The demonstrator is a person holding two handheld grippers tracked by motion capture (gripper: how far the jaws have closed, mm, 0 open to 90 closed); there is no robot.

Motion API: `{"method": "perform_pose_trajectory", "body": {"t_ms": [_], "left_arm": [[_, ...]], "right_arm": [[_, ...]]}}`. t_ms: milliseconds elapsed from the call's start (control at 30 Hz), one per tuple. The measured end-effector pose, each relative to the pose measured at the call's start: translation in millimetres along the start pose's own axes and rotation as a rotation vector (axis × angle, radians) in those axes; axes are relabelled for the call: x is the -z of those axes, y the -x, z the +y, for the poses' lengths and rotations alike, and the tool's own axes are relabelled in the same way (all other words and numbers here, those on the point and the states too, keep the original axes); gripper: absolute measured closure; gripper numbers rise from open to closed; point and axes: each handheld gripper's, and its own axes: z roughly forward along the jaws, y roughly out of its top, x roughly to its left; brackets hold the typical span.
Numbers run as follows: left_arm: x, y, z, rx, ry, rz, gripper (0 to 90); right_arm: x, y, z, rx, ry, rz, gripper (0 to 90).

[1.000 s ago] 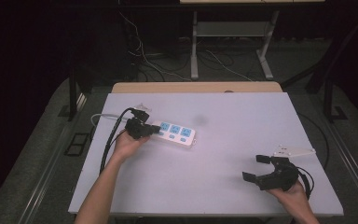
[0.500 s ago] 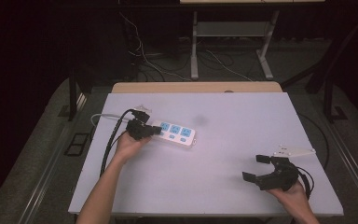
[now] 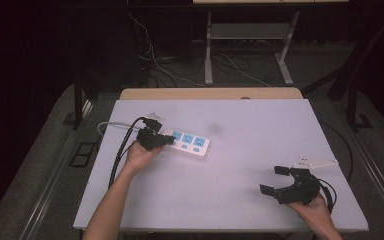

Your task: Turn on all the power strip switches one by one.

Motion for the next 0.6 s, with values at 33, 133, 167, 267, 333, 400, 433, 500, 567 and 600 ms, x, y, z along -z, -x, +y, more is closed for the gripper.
{"method": "perform_pose_trajectory", "body": {"t_ms": [33, 133, 167, 267, 333, 400, 433, 500, 567, 600], "left_arm": [[-0.1, -0.2, 0.0, -0.001, -0.002, -0.001, 89.6], [-0.6, -2.1, 0.1, 0.006, -0.007, -0.012, 89.7], [-0.7, -2.9, 0.5, 0.011, -0.01, -0.016, 89.8], [-1.5, -3.4, 1.1, 0.008, -0.015, -0.018, 89.9], [-1.7, -3.1, 1.1, 0.008, -0.018, -0.017, 90.0], [-1.9, -4.3, 1.3, 0.02, -0.022, -0.022, 90.0], [-2.1, -5.1, 1.2, 0.027, -0.021, -0.026, 90.0], [-2.5, -5.3, 1.9, 0.029, -0.03, -0.027, 90.0], [-2.7, -3.3, 2.6, 0.012, -0.033, -0.015, 90.0], [-2.5, -2.1, 2.7, 0.004, -0.035, -0.007, 90.0]], "right_arm": [[0.1, -0.1, 0.0, 0.0, 0.0, 0.0, 0.3], [0.2, -0.2, -0.1, 0.0, 0.001, 0.0, 0.3], [0.2, -0.3, -0.1, 0.001, 0.001, 0.001, 0.3], [0.2, -0.7, -0.1, 0.002, 0.001, 0.002, 0.3], [1.1, -1.3, 0.0, 0.003, 0.004, 0.002, 0.3], [2.2, -1.4, 0.0, 0.004, 0.008, 0.003, 0.3], [2.6, -1.4, 0.1, 0.002, 0.008, 0.002, 0.4], [3.3, -0.8, 0.2, 0.001, 0.011, 0.003, 0.3], [3.6, -0.1, 0.2, 0.002, 0.012, 0.004, 0.3], [3.7, 0.0, 0.2, 0.0, 0.011, 0.005, 0.3]]}}
